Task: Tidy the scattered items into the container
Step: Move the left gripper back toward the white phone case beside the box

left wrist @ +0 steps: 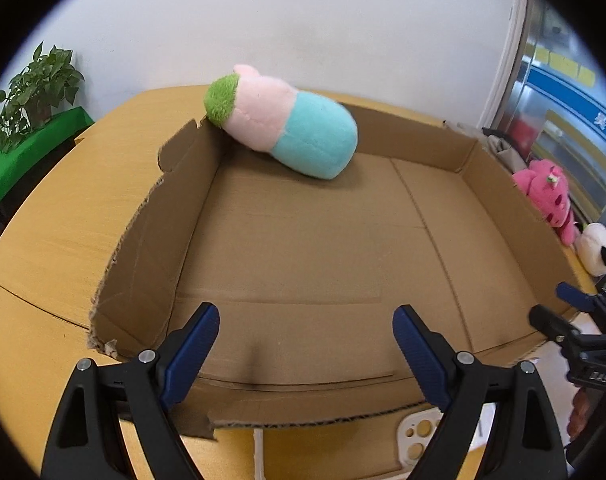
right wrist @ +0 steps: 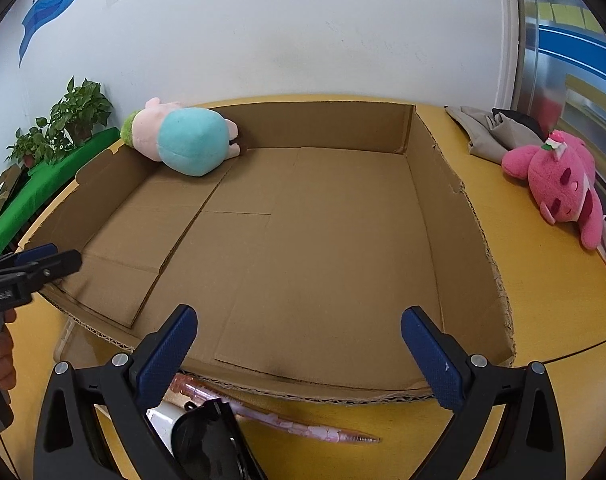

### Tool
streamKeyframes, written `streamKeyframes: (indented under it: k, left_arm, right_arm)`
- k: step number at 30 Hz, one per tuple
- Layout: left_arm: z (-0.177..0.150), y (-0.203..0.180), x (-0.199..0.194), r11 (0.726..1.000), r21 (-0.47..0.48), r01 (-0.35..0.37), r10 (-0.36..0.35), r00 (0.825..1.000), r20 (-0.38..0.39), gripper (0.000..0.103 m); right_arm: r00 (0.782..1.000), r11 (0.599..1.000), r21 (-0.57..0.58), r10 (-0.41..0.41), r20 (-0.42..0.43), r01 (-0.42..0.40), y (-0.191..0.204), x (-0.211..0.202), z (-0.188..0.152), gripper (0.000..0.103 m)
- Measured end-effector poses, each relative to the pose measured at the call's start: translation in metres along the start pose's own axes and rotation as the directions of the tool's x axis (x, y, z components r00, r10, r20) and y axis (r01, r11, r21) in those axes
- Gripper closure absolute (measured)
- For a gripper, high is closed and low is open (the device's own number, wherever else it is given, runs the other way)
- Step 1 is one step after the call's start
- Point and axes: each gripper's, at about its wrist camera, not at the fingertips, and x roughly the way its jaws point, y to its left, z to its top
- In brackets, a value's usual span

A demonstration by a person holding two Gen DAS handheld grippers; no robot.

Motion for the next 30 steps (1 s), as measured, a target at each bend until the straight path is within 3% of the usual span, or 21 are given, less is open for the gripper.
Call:
streamKeyframes:
  k: [4,8,15,22,25,30]
  left_arm:
    - [0.002,0.004,-0.026,0.999,0.004,0.045,-0.045,0.998,0.049,0.014]
    - [0.007,0.001,-0.045,0.999,0.042,0.029,-0.033,0.994,0.100,0.013]
    - [0.006,-0.010,-0.047,0.998,0.058,0.033,-0.039,0.994,0.104,0.013]
    - [-0.019,-0.002,-0.046,0.997,0.047,0.058,-0.060,0.997,0.054,0.014]
    - [-0.027,0.002,-0.050,0.997,0.047,0.059,-0.061,0.997,0.049,0.014]
    - [-0.038,0.005,-0.061,0.997,0.042,0.071,-0.072,0.997,0.039,0.013]
  right_arm:
    - [1.000,1.000,0.006,-0.003,0.011,0.003,-0.005,-0.005,0.000,0.000]
    - [1.000,1.000,-0.002,-0.026,0.017,0.026,0.000,-0.009,-0.002,0.000]
    - [0.998,0.999,-0.037,-0.008,0.056,0.010,0.012,-0.029,-0.004,0.000]
    - [0.993,0.990,-0.067,0.122,0.000,-0.122,0.021,-0.048,-0.030,0.000]
    - [0.980,0.980,-0.040,0.195,-0.042,-0.196,0.032,-0.046,-0.042,0.000]
    - [0.956,0.950,-0.111,0.284,-0.073,-0.291,0.071,-0.041,-0.051,0.002]
